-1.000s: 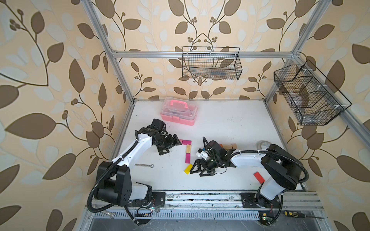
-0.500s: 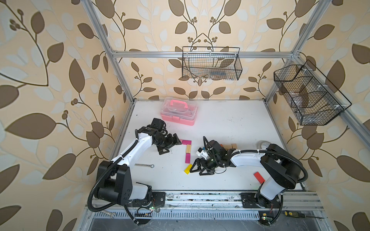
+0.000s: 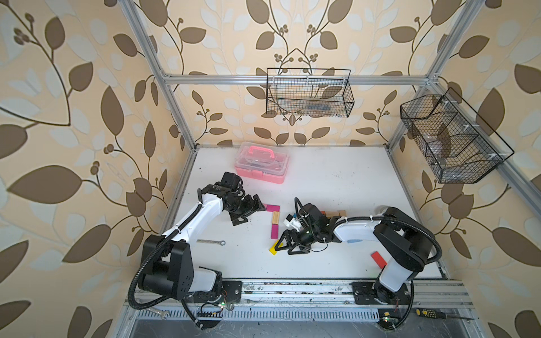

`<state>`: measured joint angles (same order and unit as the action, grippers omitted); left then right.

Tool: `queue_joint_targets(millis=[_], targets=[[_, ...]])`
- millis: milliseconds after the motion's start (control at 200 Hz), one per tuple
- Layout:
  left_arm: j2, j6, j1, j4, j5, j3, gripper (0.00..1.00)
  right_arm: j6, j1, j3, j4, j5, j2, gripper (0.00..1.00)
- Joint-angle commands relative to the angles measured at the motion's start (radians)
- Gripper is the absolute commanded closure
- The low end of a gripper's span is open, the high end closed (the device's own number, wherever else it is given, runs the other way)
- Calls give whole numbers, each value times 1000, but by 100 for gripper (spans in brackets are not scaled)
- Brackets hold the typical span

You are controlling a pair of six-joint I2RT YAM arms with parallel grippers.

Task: Assemble the number 7 with building blocks
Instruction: Assemble the building block at the center of the board.

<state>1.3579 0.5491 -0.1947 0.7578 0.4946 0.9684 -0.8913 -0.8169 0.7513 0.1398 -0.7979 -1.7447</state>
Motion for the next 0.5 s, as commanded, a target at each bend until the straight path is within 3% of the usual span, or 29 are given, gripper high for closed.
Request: queue_joint_targets(millis=[0, 495], targets=[[-5, -8, 8, 9, 13, 27, 4, 31, 2, 23, -61, 44, -58, 0], [-6, -20, 8, 27, 4, 30, 4, 57, 33, 128, -93, 45, -145, 0]])
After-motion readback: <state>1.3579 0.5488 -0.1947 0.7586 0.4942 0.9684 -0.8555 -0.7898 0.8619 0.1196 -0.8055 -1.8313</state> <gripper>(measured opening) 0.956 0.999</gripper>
